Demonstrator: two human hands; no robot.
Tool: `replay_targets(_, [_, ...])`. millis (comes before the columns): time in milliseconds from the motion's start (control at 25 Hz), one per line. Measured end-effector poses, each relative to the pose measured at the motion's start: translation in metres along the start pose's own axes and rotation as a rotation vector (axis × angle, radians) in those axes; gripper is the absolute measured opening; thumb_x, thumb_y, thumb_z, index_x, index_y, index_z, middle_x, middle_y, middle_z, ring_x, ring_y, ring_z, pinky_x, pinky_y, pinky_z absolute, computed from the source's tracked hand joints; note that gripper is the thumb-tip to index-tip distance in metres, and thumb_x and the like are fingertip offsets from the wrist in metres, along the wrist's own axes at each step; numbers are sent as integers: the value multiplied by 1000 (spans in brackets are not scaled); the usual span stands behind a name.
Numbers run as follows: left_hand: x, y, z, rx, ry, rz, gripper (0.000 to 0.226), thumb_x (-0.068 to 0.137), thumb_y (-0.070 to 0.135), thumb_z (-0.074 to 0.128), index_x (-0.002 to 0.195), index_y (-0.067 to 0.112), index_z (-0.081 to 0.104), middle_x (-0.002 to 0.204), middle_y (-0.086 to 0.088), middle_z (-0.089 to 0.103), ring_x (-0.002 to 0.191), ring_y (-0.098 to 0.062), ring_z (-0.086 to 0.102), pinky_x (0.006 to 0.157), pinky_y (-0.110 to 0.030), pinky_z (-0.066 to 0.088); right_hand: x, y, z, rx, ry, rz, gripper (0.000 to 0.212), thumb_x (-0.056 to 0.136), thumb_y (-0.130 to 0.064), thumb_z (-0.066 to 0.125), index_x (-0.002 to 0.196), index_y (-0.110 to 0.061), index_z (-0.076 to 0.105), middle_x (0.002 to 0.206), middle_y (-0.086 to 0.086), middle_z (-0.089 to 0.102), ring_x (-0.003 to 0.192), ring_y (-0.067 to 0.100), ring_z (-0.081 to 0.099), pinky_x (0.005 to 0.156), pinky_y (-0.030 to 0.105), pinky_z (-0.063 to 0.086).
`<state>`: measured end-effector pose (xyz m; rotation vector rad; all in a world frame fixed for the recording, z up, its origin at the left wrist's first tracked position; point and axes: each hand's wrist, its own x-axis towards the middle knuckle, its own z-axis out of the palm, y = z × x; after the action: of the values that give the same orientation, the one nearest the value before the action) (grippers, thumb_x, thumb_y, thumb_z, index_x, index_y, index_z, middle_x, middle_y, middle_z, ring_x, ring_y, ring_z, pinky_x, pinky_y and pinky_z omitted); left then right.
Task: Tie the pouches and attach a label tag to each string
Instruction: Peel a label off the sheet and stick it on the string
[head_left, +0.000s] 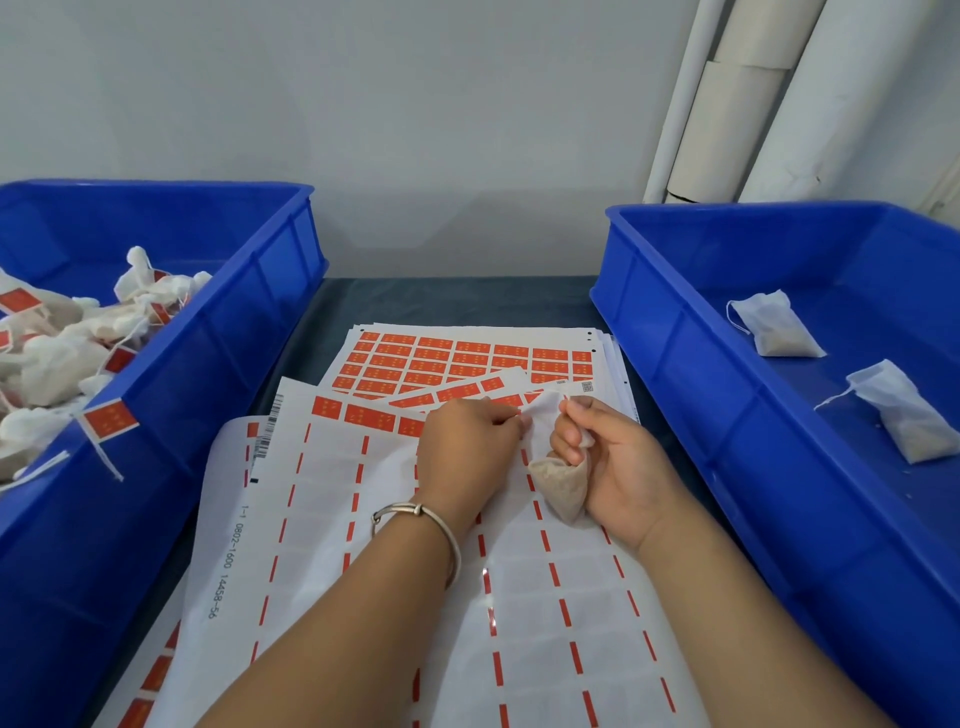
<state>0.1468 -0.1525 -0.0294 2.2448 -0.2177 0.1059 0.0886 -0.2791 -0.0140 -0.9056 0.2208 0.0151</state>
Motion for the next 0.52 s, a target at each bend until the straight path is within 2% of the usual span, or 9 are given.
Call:
replay_targets(160, [0, 0, 0, -43, 12, -27, 23, 88, 38, 60, 100, 24, 74, 92, 11, 72, 68, 0, 52, 66, -17, 44, -1, -1, 1, 4, -1, 12, 33, 92, -15, 51, 62, -19, 66, 53, 1, 48, 47, 10, 43, 52, 22, 41])
replay_targets(240, [1, 2, 0, -46, 14, -61, 25, 89, 37, 59, 97, 20, 75, 79, 13, 70, 63, -3, 55, 62, -17, 45, -2, -1, 1, 1, 3, 14, 33, 92, -15, 51, 62, -18, 65, 53, 1, 47, 47, 10, 43, 51, 21, 42])
replay_targets(360, [1, 5, 0, 10, 13, -98, 24, 91, 34, 58, 90, 18, 75, 60, 18, 56, 57, -6, 56, 54, -12, 39, -3, -2, 2, 0, 5, 17, 33, 92, -15, 51, 63, -18, 67, 53, 1, 49, 47, 10, 43, 52, 21, 42])
replay_targets(440, [1, 6, 0, 50, 13, -87, 23, 92, 33, 56, 91, 18, 74, 62, 17, 54, 57, -4, 54, 52, -10, 34, -3, -1, 2, -2, 4, 18, 33, 93, -16, 51, 64, -19, 68, 53, 1, 50, 47, 10, 44, 52, 21, 43])
replay_targets(520, [2, 5, -2, 59, 43, -86, 23, 92, 32, 55, 93, 17, 73, 68, 13, 58, 60, -5, 54, 54, -11, 36, -3, -1, 2, -5, 10, 29, 33, 93, -17, 51, 63, -19, 66, 54, 1, 50, 47, 10, 45, 51, 22, 43])
